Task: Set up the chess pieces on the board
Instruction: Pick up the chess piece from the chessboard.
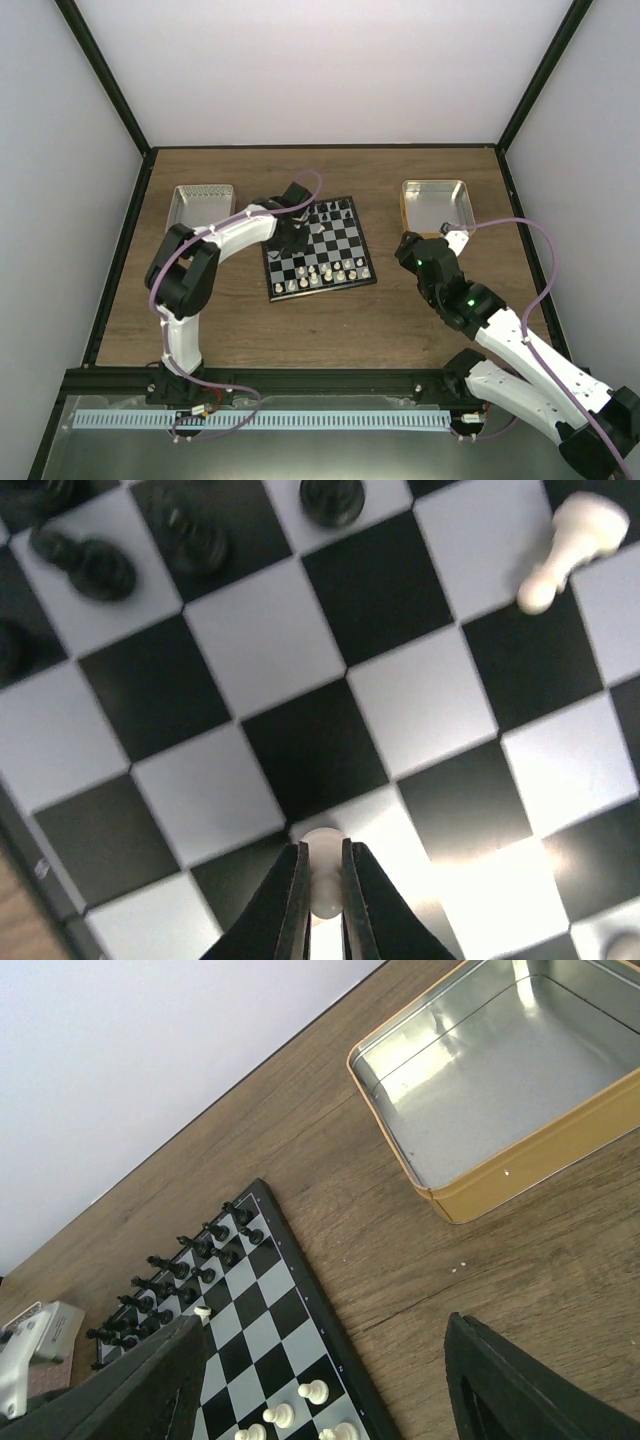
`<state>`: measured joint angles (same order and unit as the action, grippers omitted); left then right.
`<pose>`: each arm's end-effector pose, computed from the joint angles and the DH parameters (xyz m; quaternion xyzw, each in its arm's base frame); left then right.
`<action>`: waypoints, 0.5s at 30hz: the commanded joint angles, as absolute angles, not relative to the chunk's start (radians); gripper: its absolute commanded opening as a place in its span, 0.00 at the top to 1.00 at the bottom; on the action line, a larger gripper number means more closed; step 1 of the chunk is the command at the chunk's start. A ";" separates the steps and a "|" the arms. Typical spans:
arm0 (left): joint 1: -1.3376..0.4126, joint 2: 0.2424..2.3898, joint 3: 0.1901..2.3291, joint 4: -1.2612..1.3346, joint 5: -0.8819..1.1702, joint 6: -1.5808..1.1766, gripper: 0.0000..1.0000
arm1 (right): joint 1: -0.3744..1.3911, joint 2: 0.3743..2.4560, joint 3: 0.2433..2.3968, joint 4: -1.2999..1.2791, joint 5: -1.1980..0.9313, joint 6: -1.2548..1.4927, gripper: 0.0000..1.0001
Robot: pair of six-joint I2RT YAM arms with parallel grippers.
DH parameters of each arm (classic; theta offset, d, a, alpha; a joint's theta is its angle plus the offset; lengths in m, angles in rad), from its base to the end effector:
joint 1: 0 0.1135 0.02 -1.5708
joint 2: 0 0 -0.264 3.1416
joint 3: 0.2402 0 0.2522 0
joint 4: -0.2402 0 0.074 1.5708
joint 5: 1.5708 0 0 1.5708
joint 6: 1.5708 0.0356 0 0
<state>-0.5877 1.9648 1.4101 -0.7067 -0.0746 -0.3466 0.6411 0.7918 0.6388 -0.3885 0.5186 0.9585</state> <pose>0.3298 -0.2165 0.1750 0.1130 0.9809 -0.0364 0.1541 0.1513 0.0909 0.2693 0.2576 0.8108 0.1857 0.4916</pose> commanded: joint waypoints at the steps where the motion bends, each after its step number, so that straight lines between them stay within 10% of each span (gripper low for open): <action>1: -0.584 1.843 1.329 -0.723 -0.077 -0.337 0.91 | 0.640 0.787 0.634 -0.368 0.531 0.962 0.33; 15: -0.607 1.716 1.158 -0.736 0.023 -0.353 0.90 | 0.640 0.824 0.629 -0.332 0.507 0.961 0.33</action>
